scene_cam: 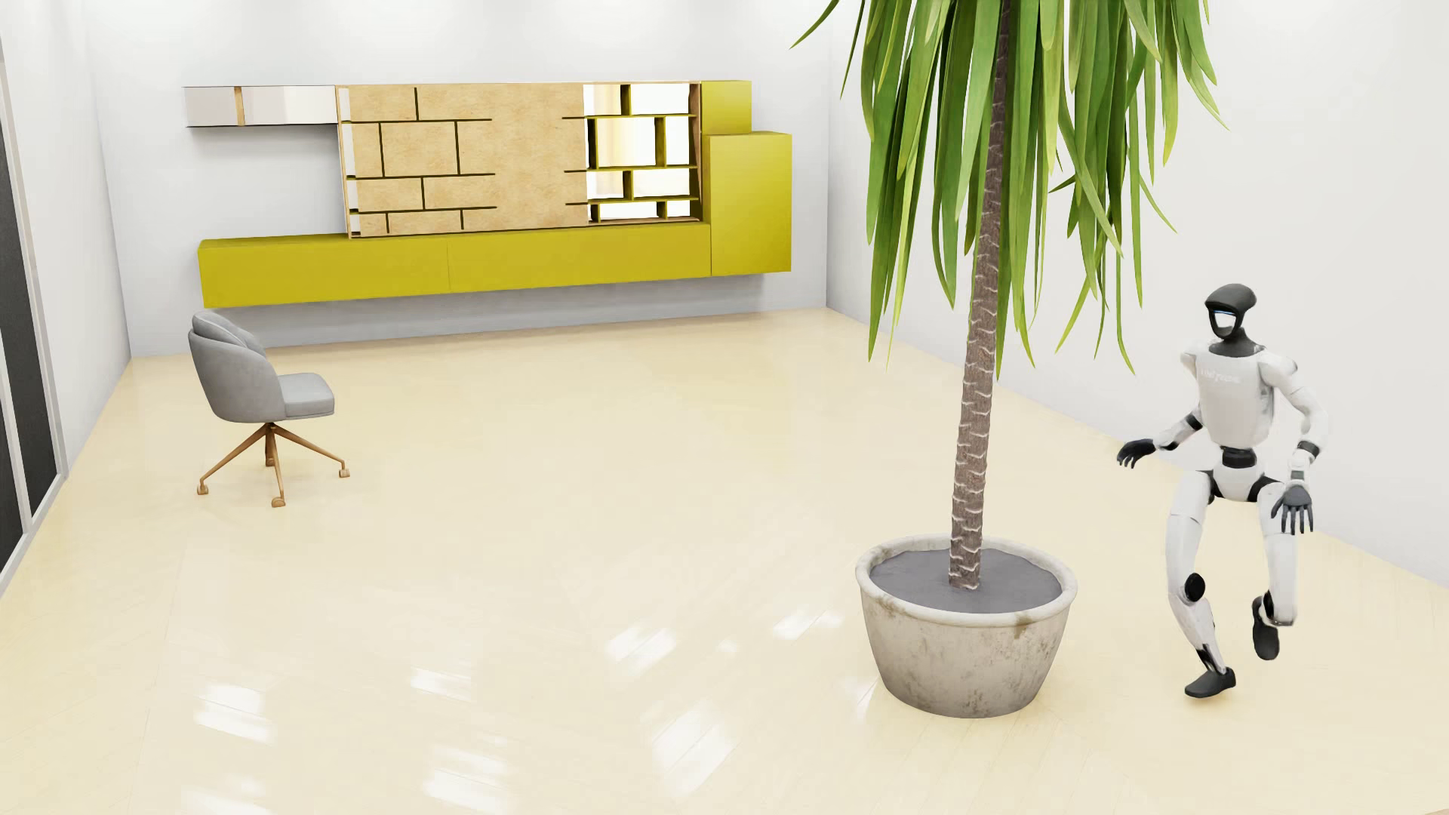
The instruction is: Walk to the plant
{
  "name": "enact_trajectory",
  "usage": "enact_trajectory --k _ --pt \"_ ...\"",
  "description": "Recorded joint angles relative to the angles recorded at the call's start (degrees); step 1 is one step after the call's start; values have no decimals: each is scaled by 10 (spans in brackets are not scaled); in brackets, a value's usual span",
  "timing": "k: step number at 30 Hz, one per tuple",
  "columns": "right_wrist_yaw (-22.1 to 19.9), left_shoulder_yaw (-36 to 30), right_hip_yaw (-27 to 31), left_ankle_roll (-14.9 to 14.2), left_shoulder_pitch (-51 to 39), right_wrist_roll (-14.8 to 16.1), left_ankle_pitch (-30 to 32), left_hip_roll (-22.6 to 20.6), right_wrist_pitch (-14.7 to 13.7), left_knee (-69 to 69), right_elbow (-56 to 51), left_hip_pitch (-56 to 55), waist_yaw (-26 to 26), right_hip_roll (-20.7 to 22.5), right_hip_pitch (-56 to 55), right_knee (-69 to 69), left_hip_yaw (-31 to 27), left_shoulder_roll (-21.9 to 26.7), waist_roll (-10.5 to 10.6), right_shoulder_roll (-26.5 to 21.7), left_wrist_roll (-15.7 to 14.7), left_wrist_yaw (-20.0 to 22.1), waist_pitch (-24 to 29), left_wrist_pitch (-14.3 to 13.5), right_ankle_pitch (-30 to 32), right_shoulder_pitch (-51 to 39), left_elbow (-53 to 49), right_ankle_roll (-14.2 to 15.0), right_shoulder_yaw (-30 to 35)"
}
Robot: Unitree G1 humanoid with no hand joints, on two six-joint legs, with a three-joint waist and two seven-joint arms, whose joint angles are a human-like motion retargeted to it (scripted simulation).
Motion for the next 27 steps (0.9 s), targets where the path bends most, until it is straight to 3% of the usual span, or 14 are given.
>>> enact_trajectory --k 1,3,4,5,7,10,12,14,15,17,20,23,25,27 --pt "35 17 56 35 53 -34 -10 21 -23 -70 15 -57 21 31 0 0 -43 -15 -4 -24 -28 -15 0 -5 7 -30 11 0 71" --pt "175 5 145 28 127 -201 2 6 -66 -332 34 -88 72 73 8 -4 -163 -40 -13 -111 5 -107 -6 -8 19 -61 47 0 253" --pt "258 11 161 -66 159 -274 114 -44 -72 -447 26 -64 99 71 14 3 -317 -71 -19 -147 31 -136 -11 -8 2 -85 54 -3 328" --pt "327 34 199 -179 191 -307 67 -85 -73 -492 15 7 115 83 4 30 -421 -108 -21 -162 43 -143 -15 -7 -18 -116 51 14 389" --pt "351 75 270 -185 212 -290 -73 -61 -60 -548 -2 99 126 87 -31 83 -280 -203 -25 -169 57 -121 -14 -5 -25 -172 50 76 453" --pt "257 56 60 -185 123 -280 -80 -85 -10 -668 10 171 144 -73 -33 47 -146 -292 -37 -151 84 -113 -24 24 -13 -167 121 75 427" --pt "253 -4 37 -182 58 -269 -78 -90 14 -658 39 167 144 -104 -22 92 -95 -287 -37 -145 76 -162 -30 -12 -33 -154 146 84 400" --pt "253 -23 -35 -171 13 -239 -73 -97 36 -648 94 158 144 -163 32 117 -62 -273 -41 -148 54 -160 -36 -55 -38 -146 139 29 370" --pt "249 -7 -68 -167 4 -234 -70 -97 52 -654 128 163 143 -174 83 71 -47 -266 -43 -149 38 -142 -40 -65 -26 -144 131 97 364" --pt "242 32 -63 -160 -7 -241 -76 -87 90 -642 200 175 140 -125 161 -77 -17 -263 -43 -146 18 -87 -45 -63 -103 -152 116 109 368" --pt "225 107 -20 -143 18 -237 -49 -6 131 -543 316 162 149 -45 187 -151 36 -265 -24 -129 -38 -2 -40 -52 -51 -176 112 94 373" --pt "206 25 13 -125 13 -263 33 81 109 -401 358 115 155 18 225 -211 30 -215 -3 -134 -26 -85 -33 -39 -15 -167 177 88 393" --pt "158 -37 36 -128 2 -234 42 105 81 -345 352 91 157 38 235 -218 8 -193 9 -128 8 -164 -31 -42 -6 -146 217 89 359" --pt "153 -12 52 -116 4 -205 -22 78 79 -363 339 77 155 45 241 -226 -37 -219 17 -121 2 -128 -30 -42 1 -128 221 93 324"
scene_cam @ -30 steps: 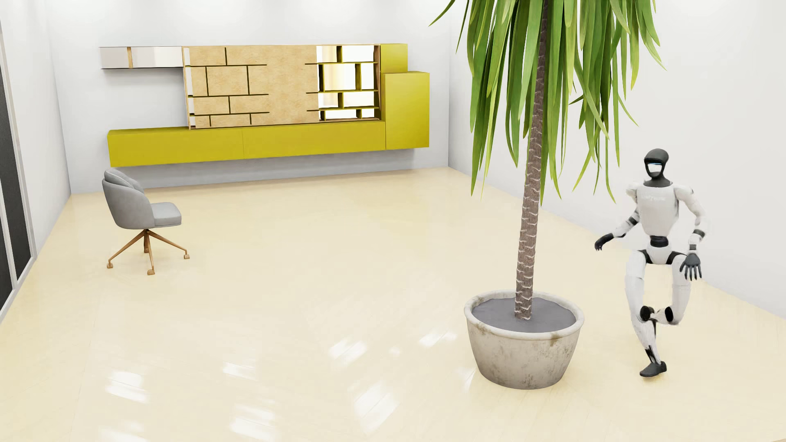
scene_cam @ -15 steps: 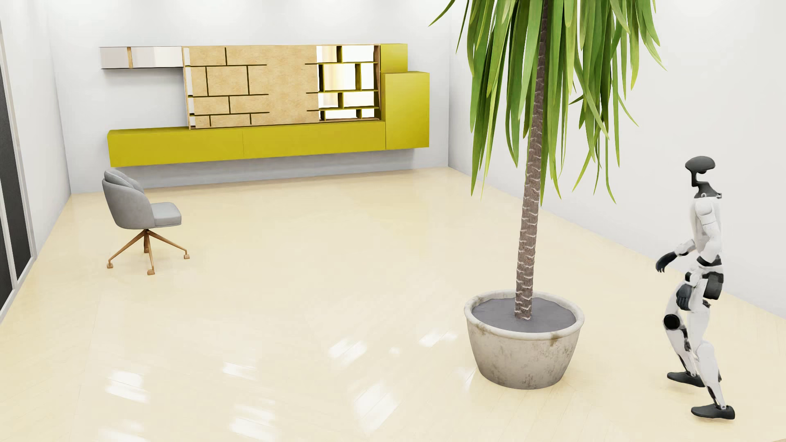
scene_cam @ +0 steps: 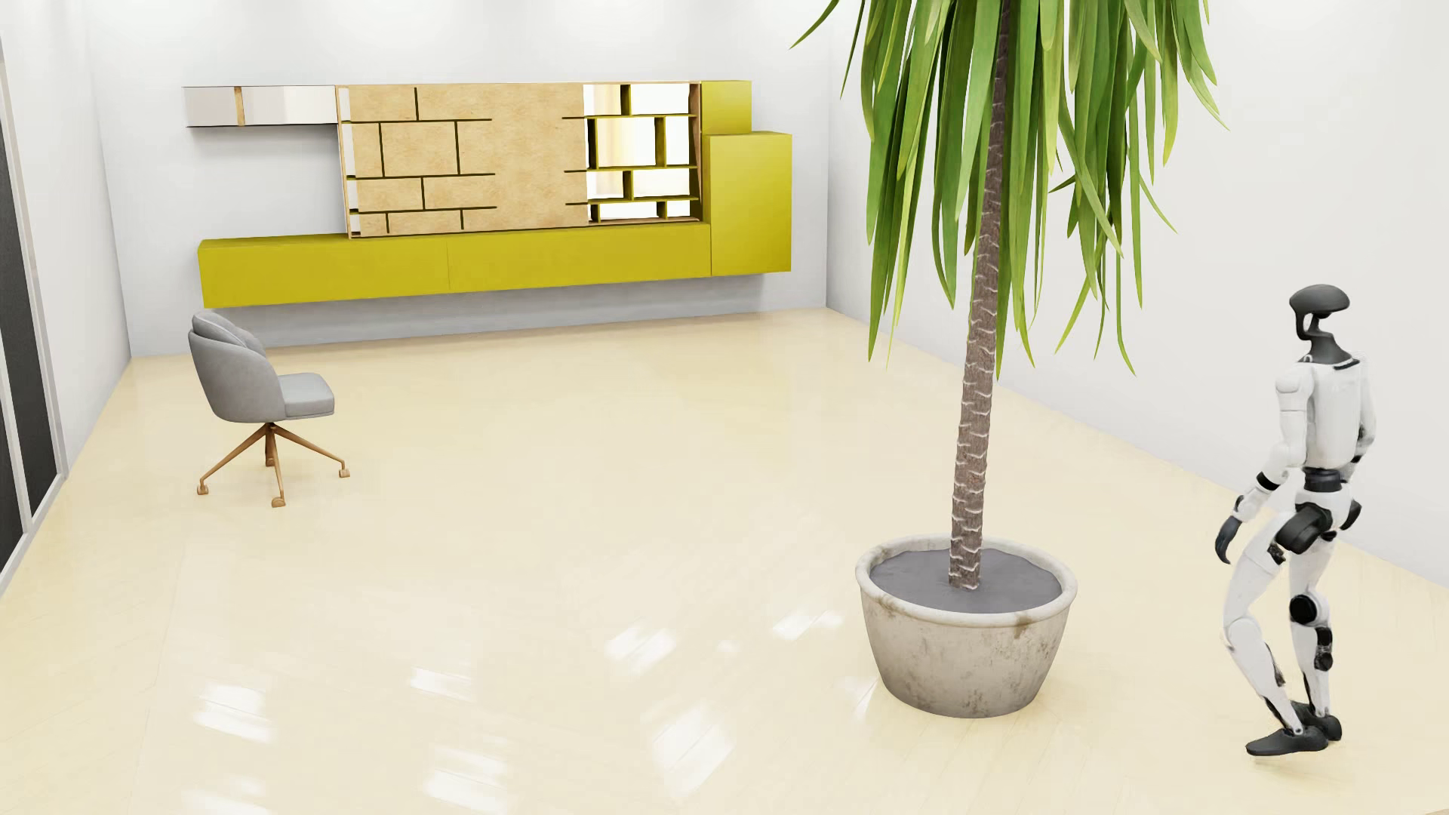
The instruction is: Walk to the plant
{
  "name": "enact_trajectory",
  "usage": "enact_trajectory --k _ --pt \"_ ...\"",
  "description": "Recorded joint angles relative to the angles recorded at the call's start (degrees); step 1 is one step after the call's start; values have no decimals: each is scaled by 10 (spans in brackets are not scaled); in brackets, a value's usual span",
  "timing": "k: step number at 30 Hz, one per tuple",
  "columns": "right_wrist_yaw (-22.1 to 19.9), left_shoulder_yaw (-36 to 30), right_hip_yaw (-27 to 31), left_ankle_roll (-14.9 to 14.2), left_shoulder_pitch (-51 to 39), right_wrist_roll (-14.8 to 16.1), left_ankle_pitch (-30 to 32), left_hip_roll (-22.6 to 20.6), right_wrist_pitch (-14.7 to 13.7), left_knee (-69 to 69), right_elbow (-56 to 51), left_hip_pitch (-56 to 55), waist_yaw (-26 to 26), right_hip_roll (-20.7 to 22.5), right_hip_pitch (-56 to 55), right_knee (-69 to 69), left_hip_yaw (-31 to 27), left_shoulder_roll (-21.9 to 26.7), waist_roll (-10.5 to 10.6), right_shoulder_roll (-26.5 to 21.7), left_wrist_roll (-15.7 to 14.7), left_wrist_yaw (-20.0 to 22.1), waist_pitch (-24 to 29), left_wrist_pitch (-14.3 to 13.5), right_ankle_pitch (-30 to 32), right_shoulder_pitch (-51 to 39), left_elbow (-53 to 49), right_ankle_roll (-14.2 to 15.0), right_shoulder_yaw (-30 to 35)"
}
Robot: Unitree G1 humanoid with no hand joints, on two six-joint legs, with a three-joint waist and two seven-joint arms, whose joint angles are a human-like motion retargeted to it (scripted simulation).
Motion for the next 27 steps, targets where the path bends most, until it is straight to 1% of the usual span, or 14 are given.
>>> enact_trajectory --k 2,3,4,6,8,10,11,13,15,17,19,21,24,27 --pt "31 45 11 -14 5 11 -19 -43 14 -118 -14 19 -3 -3 10 -23 -25 -50 5 4 -42 71 -4 -15 13 16 -16 8 -25" --pt "49 41 15 7 1 10 -13 -60 21 -178 -20 40 -4 -7 13 -34 -16 -66 8 4 -47 85 -8 -23 19 23 -23 12 -32" --pt "63 21 18 19 -8 4 -24 -69 24 -221 -24 64 -5 -11 12 -35 6 -74 10 3 -36 86 -10 -28 22 28 -26 16 -35" --pt "66 -37 22 26 -40 -8 -12 -100 29 -298 -27 102 -5 -30 7 -29 26 -85 10 3 -2 64 -13 -28 24 36 -18 23 -56" --pt "45 -83 23 32 -69 8 9 -130 51 -341 -22 120 -10 -52 2 -17 32 -90 4 27 14 28 -15 -22 22 32 -6 30 -119" --pt "33 -123 15 40 -95 24 6 -147 55 -336 -23 114 -17 -71 1 -11 22 -79 -3 53 19 9 -15 -23 17 21 0 37 -167" --pt "36 -138 11 43 -105 16 2 -154 48 -329 -23 110 -19 -80 2 -7 16 -72 -5 58 16 8 -15 -23 14 17 7 40 -167" --pt "56 -143 14 49 -109 -21 -5 -165 34 -325 -19 114 -18 -91 2 -2 18 -59 -9 57 -2 12 -14 -9 14 9 24 46 -140" --pt "91 -127 24 55 -93 -52 -8 -171 24 -327 -17 121 -13 -96 2 -1 29 -47 -10 51 -24 22 -15 9 17 -7 30 52 -109" --pt "103 -109 32 59 -70 -74 -12 -174 16 -327 -27 125 -8 -99 1 -1 37 -37 -12 43 -49 39 -16 18 18 -19 39 57 -91" --pt "87 -105 37 62 -49 -68 -16 -176 17 -325 -38 126 -5 -101 1 0 42 -27 -14 47 -65 39 -16 30 18 -30 58 61 -95" --pt "76 -119 35 65 -42 -53 -19 -179 11 -324 -47 125 -2 -104 4 -3 41 -19 -16 45 -70 19 -17 44 19 -27 89 65 -104" --pt "78 -132 31 71 -25 -55 -24 -186 8 -324 -41 124 1 -111 7 -7 37 -17 -18 34 -78 6 -18 54 14 -29 110 67 -111" --pt "89 -134 27 65 -12 -56 -49 -192 9 -309 -39 117 2 -118 2 12 23 -18 -21 29 -91 6 -18 47 -11 -30 103 54 -119"
